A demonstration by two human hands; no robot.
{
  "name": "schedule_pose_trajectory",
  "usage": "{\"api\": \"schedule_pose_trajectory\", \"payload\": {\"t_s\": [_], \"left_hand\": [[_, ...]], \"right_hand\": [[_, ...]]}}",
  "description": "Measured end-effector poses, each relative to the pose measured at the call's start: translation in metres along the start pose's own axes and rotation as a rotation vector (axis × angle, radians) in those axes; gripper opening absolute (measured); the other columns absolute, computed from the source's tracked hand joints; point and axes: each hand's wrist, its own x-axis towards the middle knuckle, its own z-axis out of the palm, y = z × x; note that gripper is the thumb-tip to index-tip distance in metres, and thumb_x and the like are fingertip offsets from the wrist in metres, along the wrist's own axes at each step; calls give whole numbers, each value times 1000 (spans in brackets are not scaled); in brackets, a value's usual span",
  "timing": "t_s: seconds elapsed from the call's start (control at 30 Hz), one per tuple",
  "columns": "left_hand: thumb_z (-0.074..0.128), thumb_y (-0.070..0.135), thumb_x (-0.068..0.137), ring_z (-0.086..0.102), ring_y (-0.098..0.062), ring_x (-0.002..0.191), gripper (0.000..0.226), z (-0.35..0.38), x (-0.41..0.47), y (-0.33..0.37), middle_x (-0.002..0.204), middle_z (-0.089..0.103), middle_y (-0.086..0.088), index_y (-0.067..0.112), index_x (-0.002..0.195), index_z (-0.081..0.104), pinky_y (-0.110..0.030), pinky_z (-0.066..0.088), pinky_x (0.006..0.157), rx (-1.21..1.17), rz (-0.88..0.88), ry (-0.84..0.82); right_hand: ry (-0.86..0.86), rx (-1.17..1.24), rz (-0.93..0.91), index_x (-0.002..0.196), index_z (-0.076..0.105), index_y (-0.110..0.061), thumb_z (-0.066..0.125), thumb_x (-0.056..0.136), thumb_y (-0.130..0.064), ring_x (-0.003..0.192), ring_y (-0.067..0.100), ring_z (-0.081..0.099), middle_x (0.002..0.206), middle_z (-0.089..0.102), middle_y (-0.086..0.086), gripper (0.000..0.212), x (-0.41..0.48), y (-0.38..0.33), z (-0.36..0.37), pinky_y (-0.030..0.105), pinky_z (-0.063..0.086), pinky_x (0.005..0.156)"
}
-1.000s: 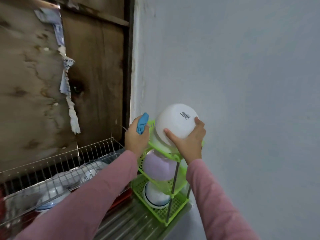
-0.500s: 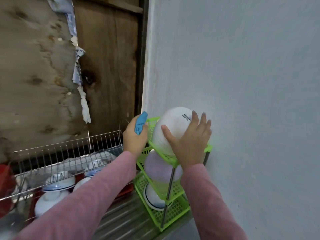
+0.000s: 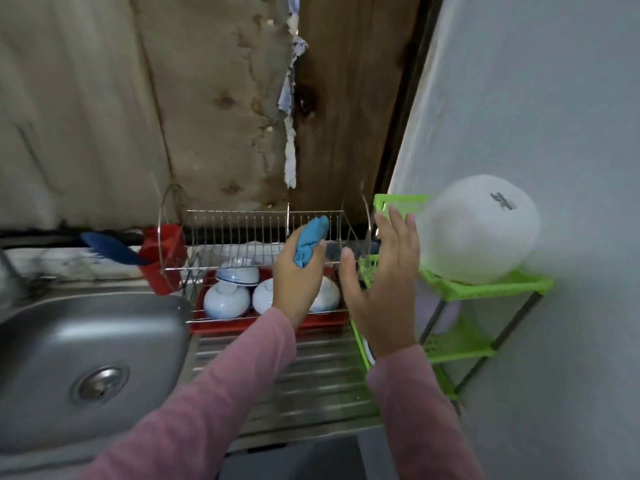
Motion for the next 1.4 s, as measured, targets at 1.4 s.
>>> {"api": "schedule_pose_trajectory", "payload": {"t_s": [1.4], "left_hand": [[64, 25, 94, 59, -13, 78, 5, -696, -224, 15, 88, 65, -1, 29, 96, 64, -35, 51, 77, 235, -316, 904]], "right_hand": [[-1200, 716, 506, 138, 44, -19, 46, 104, -29, 109, 14, 56, 122, 55, -3, 35, -307, -499, 357, 15, 38, 82]]}}
